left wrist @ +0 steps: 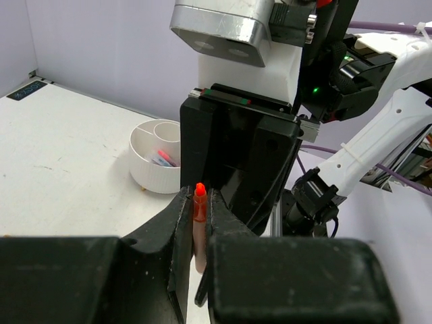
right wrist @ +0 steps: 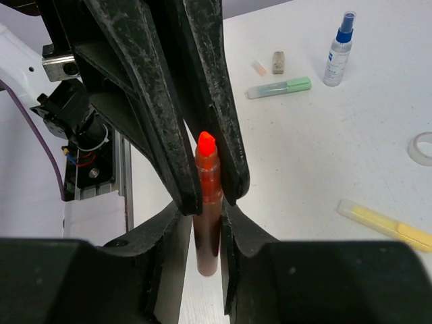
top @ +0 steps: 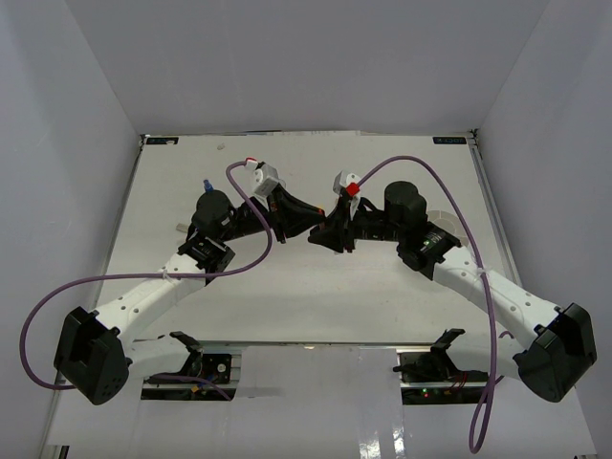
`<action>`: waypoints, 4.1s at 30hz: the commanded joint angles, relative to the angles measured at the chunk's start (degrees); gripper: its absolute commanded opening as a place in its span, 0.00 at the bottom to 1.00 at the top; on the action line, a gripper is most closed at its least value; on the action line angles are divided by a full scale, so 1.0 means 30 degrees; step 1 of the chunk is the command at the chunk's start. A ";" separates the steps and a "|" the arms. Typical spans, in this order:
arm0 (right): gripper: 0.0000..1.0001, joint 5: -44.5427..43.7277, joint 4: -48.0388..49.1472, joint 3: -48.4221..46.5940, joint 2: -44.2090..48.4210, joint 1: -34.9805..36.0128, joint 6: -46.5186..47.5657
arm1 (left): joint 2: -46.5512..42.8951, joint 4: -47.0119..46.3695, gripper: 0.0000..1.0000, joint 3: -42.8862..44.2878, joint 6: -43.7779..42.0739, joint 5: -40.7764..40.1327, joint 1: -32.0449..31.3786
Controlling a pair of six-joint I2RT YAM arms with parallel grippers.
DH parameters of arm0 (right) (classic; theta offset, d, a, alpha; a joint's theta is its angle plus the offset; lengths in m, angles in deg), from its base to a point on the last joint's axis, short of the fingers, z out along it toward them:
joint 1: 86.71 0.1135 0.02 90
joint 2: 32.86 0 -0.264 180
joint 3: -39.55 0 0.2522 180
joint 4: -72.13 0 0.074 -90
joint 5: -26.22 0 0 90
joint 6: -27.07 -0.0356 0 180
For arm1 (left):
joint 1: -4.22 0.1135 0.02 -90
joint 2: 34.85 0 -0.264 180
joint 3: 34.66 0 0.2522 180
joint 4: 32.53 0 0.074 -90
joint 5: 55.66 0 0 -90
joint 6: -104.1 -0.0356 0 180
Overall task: Sort the stationery into containers
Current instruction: Pick up the pen from the center of the board, then close the pen cap on the pen.
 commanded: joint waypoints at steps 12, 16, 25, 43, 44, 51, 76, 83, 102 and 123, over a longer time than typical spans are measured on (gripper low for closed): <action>0.08 -0.0135 0.1063 0.0825 0.0304 0.0054 -0.0152 | -0.0208 0.0542 0.36 0.0431 0.0255 0.0019 -0.0103; 0.08 -0.1101 0.0946 0.1295 0.0626 -0.0238 -0.0152 | -0.0471 0.1450 0.69 0.0286 0.0108 -0.1033 -0.0103; 0.08 -0.4820 -0.1308 0.1295 0.1007 -0.1848 0.0229 | -0.2082 0.7801 0.96 0.0431 0.0808 -1.0709 -0.0045; 0.08 -0.6493 -0.3215 0.2730 0.2880 -0.2115 0.0170 | 0.1840 2.0730 0.98 0.1810 0.5437 -1.7976 1.1697; 0.08 -0.6435 -0.3244 0.2789 0.2998 -0.2086 0.0170 | 0.2335 2.0730 0.98 0.1692 0.5788 -1.7536 1.3067; 0.08 -0.6289 -0.3215 0.3111 0.3731 -0.2115 0.0141 | 0.4856 2.1664 0.83 0.2743 0.8980 -1.7502 1.4867; 0.08 -0.6639 -0.3127 0.3492 0.5021 -0.1763 0.0287 | 1.1070 2.6560 0.65 0.7667 1.5868 -1.8615 1.4956; 0.08 -0.6698 -0.3156 0.3521 0.5138 -0.1617 0.0287 | 1.1510 2.6414 0.63 0.7814 1.6308 -1.8527 1.5043; 0.08 -0.6728 -0.3215 0.3551 0.5079 -0.1499 0.0287 | 1.2710 2.5915 0.56 0.8136 1.7011 -1.8206 1.5542; 0.08 -0.6786 -0.3215 0.3551 0.4933 -0.1441 0.0287 | 1.3502 2.5505 0.44 0.7698 1.6484 -1.7942 1.6098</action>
